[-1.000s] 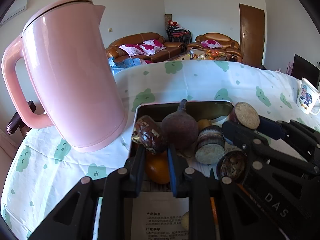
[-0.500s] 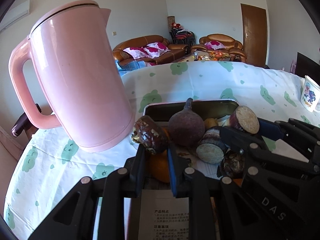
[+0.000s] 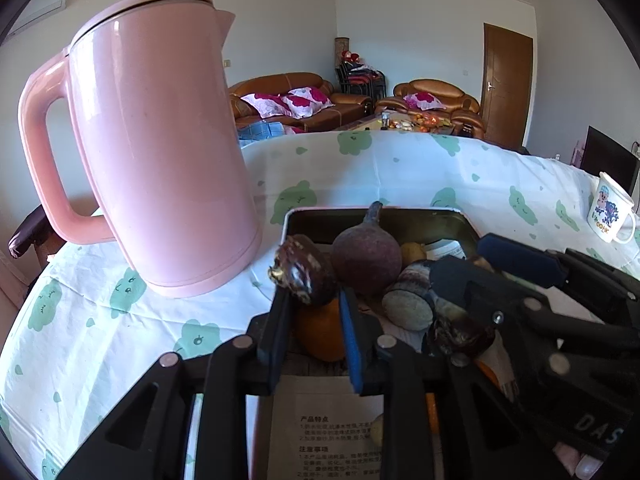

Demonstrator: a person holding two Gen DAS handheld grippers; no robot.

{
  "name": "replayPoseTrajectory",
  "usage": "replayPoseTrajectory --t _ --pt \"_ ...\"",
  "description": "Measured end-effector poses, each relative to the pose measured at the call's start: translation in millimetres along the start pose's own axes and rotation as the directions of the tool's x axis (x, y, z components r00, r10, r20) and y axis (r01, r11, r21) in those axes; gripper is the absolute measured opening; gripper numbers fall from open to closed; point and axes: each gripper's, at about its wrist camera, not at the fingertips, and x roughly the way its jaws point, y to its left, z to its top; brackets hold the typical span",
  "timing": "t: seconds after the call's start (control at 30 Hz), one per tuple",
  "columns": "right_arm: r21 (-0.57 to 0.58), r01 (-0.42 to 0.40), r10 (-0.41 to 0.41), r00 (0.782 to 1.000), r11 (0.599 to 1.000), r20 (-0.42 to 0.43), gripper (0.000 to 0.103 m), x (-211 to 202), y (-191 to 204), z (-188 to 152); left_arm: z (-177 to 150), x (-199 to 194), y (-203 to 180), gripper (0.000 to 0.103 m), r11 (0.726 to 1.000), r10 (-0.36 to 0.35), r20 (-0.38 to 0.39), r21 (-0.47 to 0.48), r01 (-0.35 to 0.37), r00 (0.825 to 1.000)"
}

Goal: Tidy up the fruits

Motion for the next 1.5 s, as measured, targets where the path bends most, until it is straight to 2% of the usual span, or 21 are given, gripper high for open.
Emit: replayPoseTrajectory --t 0.03,0.1,0.17,0.2,0.23,0.27,0.37,0.5,0.67,0.87,1.37,1.5 --pt "0.001 -0.001 0.001 1.000 1.000 0.025 0.076 -4.8 0.0 -0.2 -0.1 -1.3 -2.1 0.039 1.000 -0.001 0.007 0.007 0.000 1.000" --pt "0.004 0.007 -0.007 0.997 1.000 0.073 0.079 -14.1 0.9 -0.8 0.0 -5.1 -5.4 0.055 0.999 -0.037 0.024 0.012 0.037 0.999" --pt "0.013 0.042 -0.044 0.993 0.999 0.111 0.079 -22.9 0.8 -1.8 -0.1 -10.8 -8.2 0.079 0.998 -0.060 0.052 0.007 0.059 0.997" --pt "0.021 0.070 -0.072 0.989 0.997 0.131 0.079 -28.0 0.0 -2.1 -0.2 -15.0 -9.5 0.087 0.999 -0.033 0.079 0.008 0.032 0.996" --pt "0.029 0.096 -0.100 0.984 0.995 0.149 0.079 -32.6 -1.1 -2.1 -0.5 -20.6 -10.1 0.100 1.000 -0.005 0.116 0.009 0.004 0.993" --pt "0.039 0.125 -0.130 0.978 0.991 0.165 0.081 -37.3 -3.2 -1.9 -0.6 -26.5 -10.6 0.103 1.000 0.018 0.157 0.010 -0.019 0.987" --pt "0.071 0.196 -0.206 0.959 0.978 0.195 0.087 -48.7 -8.6 -3.4 -0.7 -35.3 -12.0 0.103 0.998 0.057 0.229 0.010 -0.061 0.972" --pt "0.084 0.230 -0.243 0.949 0.970 0.202 0.087 -59.9 -9.3 -8.5 -0.3 -37.1 -9.3 0.103 0.999 0.052 0.232 -0.004 -0.053 0.971" --pt "0.044 0.338 -0.338 0.910 0.940 0.241 0.087 -75.0 4.6 -13.9 -7.8 -48.1 -3.5 0.103 0.998 0.064 0.236 -0.033 -0.058 0.970" --pt "0.045 0.373 -0.371 0.888 0.927 0.273 0.087 -90.5 12.6 -22.4 -23.2 -69.9 0.0 0.103 0.995 0.085 0.257 -0.073 -0.069 0.963" --pt "0.003 0.396 -0.375 0.868 0.918 0.326 0.087 -118.0 39.5 -41.5 -45.2 -102.3 -8.9 0.103 0.991 0.129 0.280 -0.076 -0.112 0.951" --pt "-0.011 0.393 -0.367 0.869 0.920 0.331 0.087 -118.5 42.7 -42.6 -45.0 -102.1 -9.1 0.103 0.991 0.123 0.270 -0.080 -0.105 0.955"
